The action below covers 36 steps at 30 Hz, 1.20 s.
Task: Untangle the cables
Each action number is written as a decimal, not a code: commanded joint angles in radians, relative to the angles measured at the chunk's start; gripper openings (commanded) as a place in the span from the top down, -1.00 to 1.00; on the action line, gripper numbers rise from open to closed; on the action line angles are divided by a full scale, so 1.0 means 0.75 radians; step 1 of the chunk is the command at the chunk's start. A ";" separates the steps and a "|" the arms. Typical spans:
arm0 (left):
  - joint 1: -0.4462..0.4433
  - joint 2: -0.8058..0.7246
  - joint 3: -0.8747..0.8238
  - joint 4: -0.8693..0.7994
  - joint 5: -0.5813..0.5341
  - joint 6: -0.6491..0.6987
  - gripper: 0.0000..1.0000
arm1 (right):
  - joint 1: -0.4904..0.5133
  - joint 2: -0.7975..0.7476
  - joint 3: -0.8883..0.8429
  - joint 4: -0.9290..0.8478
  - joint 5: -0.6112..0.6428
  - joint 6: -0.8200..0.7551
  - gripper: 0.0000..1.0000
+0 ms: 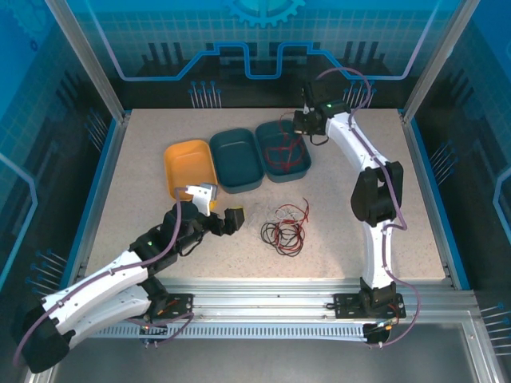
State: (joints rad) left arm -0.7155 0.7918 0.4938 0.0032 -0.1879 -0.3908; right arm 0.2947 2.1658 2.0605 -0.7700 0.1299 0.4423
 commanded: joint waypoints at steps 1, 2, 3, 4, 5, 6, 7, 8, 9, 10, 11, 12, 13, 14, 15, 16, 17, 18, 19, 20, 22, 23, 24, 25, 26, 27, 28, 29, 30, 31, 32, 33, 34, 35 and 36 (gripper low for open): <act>0.002 -0.017 -0.004 -0.017 -0.020 -0.009 -0.98 | -0.013 -0.033 -0.109 -0.001 -0.020 0.010 1.00; 0.003 -0.016 -0.005 -0.013 -0.019 -0.012 -0.98 | -0.012 -0.037 -0.142 0.020 -0.033 0.005 1.00; 0.003 -0.017 -0.005 -0.011 -0.019 -0.015 -0.98 | -0.012 -0.041 -0.164 0.033 -0.042 -0.001 1.00; 0.003 -0.017 -0.008 -0.009 -0.019 -0.018 -0.99 | -0.012 -0.035 -0.178 0.041 -0.046 -0.008 1.00; 0.003 -0.017 -0.009 -0.010 -0.018 -0.021 -0.98 | -0.014 -0.026 -0.184 0.047 -0.046 -0.014 1.00; 0.003 -0.017 -0.010 -0.009 -0.017 -0.026 -0.98 | -0.012 -0.012 -0.182 0.046 -0.047 -0.021 1.00; 0.001 -0.019 -0.010 -0.010 -0.017 -0.028 -0.98 | -0.011 0.006 -0.177 0.041 -0.048 -0.027 1.00; 0.002 -0.019 -0.010 -0.012 -0.014 -0.033 -0.98 | -0.012 0.023 -0.170 0.037 -0.047 -0.032 1.00; 0.003 -0.021 -0.010 -0.014 -0.016 -0.036 -0.98 | -0.011 0.037 -0.164 0.035 -0.046 -0.038 1.00; 0.002 -0.024 -0.009 -0.017 -0.017 -0.040 -0.99 | -0.006 0.051 -0.161 0.034 -0.036 -0.042 1.00; 0.001 -0.028 -0.010 -0.017 -0.018 -0.048 -0.98 | 0.000 0.062 -0.157 0.039 -0.029 -0.051 1.00; 0.002 -0.029 -0.010 -0.017 -0.026 -0.055 -0.99 | 0.007 0.074 -0.151 0.039 -0.019 -0.057 1.00; 0.002 -0.033 -0.012 -0.015 -0.037 -0.067 -0.98 | 0.018 0.085 -0.141 0.039 -0.003 -0.066 1.00; 0.003 -0.037 -0.012 -0.011 -0.048 -0.075 -0.99 | 0.027 0.098 -0.128 0.036 0.015 -0.078 1.00; 0.003 -0.041 -0.014 -0.011 -0.057 -0.081 -0.99 | 0.037 0.108 -0.114 0.030 0.033 -0.087 1.00; 0.003 -0.046 -0.013 -0.010 -0.067 -0.086 -0.98 | 0.050 0.124 -0.093 0.021 0.060 -0.102 1.00; 0.002 -0.047 -0.013 -0.010 -0.075 -0.090 -0.98 | 0.064 0.143 -0.068 0.008 0.084 -0.116 1.00; 0.004 -0.049 -0.013 -0.010 -0.083 -0.093 -0.98 | 0.071 0.159 -0.042 -0.007 0.105 -0.130 1.00; 0.003 -0.049 -0.010 -0.014 -0.087 -0.090 -0.98 | 0.085 0.182 -0.012 -0.022 0.131 -0.151 1.00; 0.003 -0.048 -0.005 -0.018 -0.087 -0.085 -0.98 | 0.098 0.204 0.020 -0.039 0.159 -0.173 1.00; 0.003 -0.047 0.002 -0.025 -0.093 -0.083 -0.98 | 0.122 0.268 0.085 -0.072 0.221 -0.217 1.00; 0.003 -0.047 0.005 -0.030 -0.094 -0.081 -0.99 | 0.137 0.295 0.121 -0.089 0.256 -0.239 1.00; 0.003 -0.046 0.008 -0.032 -0.095 -0.079 -0.98 | 0.145 0.322 0.154 -0.103 0.284 -0.259 1.00; 0.002 -0.046 0.012 -0.035 -0.101 -0.078 -0.99 | 0.156 0.352 0.190 -0.117 0.316 -0.281 1.00; 0.003 -0.044 0.016 -0.042 -0.103 -0.078 -0.98 | 0.163 0.379 0.222 -0.126 0.342 -0.301 1.00; 0.002 -0.045 0.018 -0.045 -0.105 -0.078 -0.98 | 0.168 0.401 0.243 -0.130 0.367 -0.317 1.00; 0.003 -0.044 0.022 -0.052 -0.105 -0.078 -0.98 | 0.174 0.419 0.263 -0.128 0.392 -0.332 1.00; 0.003 -0.043 0.023 -0.056 -0.107 -0.079 -0.99 | 0.177 0.436 0.278 -0.123 0.410 -0.348 1.00; 0.002 -0.043 0.023 -0.060 -0.108 -0.080 -0.98 | 0.180 0.450 0.287 -0.117 0.425 -0.359 1.00; 0.003 -0.043 0.025 -0.068 -0.109 -0.083 -0.99 | 0.180 0.463 0.300 -0.114 0.437 -0.371 1.00; 0.003 -0.043 0.023 -0.071 -0.108 -0.086 -0.98 | 0.179 0.476 0.311 -0.113 0.448 -0.379 1.00; 0.003 -0.043 0.024 -0.073 -0.107 -0.089 -0.98 | 0.179 0.484 0.321 -0.112 0.463 -0.386 1.00; 0.003 -0.043 0.021 -0.074 -0.105 -0.092 -0.98 | 0.180 0.495 0.332 -0.116 0.474 -0.393 1.00; 0.003 -0.042 0.021 -0.073 -0.101 -0.094 -0.98 | 0.177 0.504 0.343 -0.122 0.483 -0.399 1.00; 0.004 -0.042 0.020 -0.073 -0.101 -0.096 -0.99 | 0.178 0.508 0.350 -0.126 0.491 -0.404 1.00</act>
State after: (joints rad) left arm -0.7155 0.7673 0.4934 -0.0345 -0.2474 -0.4469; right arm 0.4271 2.5229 2.2768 -0.8268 0.4393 0.1776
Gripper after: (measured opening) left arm 0.992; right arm 0.040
